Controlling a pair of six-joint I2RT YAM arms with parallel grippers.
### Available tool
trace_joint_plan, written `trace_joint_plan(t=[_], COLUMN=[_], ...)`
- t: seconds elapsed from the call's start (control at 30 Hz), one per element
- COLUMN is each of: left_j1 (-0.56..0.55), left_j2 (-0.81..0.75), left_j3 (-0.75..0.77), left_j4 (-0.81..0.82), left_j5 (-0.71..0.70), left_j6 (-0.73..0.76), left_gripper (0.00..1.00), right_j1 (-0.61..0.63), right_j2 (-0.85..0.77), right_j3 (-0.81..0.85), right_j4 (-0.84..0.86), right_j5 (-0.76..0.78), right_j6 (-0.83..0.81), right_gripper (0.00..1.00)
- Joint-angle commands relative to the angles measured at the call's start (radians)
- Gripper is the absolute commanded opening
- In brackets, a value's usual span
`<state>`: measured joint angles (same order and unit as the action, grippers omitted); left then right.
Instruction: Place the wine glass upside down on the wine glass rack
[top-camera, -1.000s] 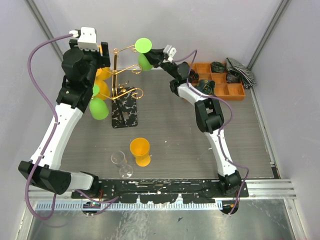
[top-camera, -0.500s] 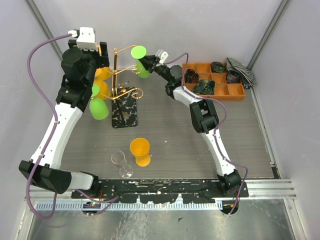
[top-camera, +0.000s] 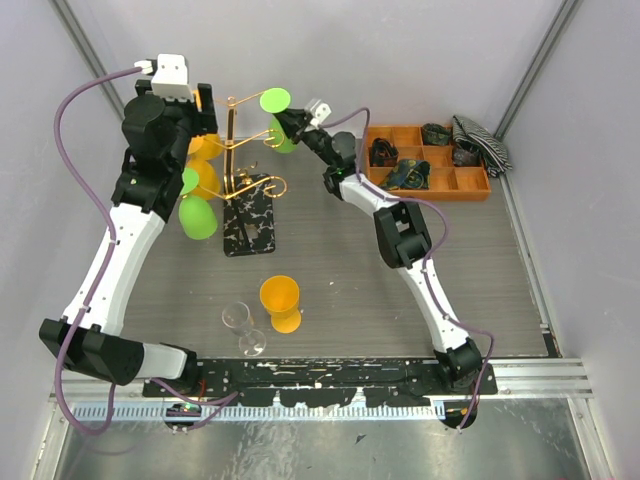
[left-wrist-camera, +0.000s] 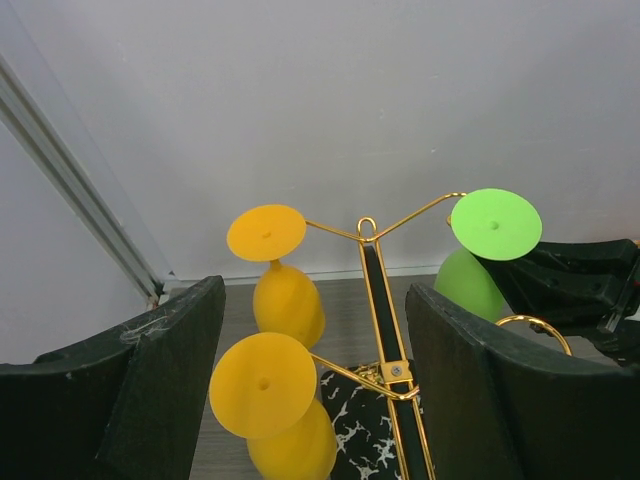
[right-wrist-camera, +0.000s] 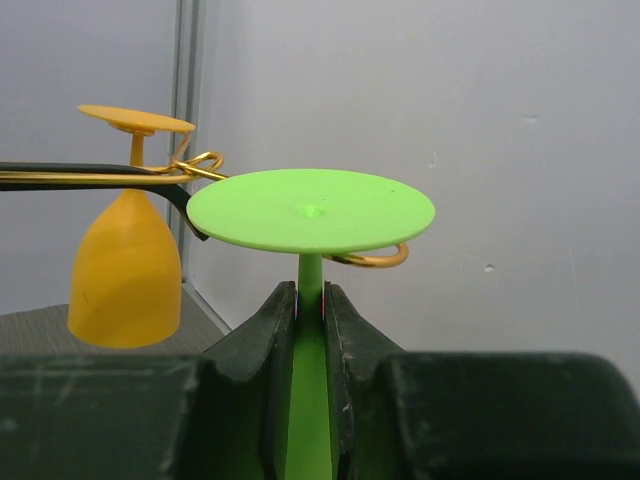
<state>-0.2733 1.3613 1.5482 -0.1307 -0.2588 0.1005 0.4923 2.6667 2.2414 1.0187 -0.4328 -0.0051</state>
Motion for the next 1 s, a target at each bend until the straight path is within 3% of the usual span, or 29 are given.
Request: trace_joint_plan(t=[0.0, 0.53, 0.97], left_j1=[0.008, 0.021, 0.022], left_j2=[-0.002, 0.001, -0.007], left_j3=[-0.011, -0.014, -0.025], left_j4=[0.009, 0.004, 0.002], left_j5=[0.015, 0.022, 0.027], left_j6=[-0.013, -0.03, -0.061], left_gripper=[0.79, 0.79, 0.79], right_j1=[0.017, 0.047, 0.052], right_j2=[0.003, 0.061, 0.049], right_j3=[0.062, 0.133, 0.122], right_j4=[0.044, 0.068, 0.058], right_j5=[0.061, 0.223, 0.27], right_j6=[-0.019, -0.032, -0.03], right_gripper=[0.01, 0.01, 0.01])
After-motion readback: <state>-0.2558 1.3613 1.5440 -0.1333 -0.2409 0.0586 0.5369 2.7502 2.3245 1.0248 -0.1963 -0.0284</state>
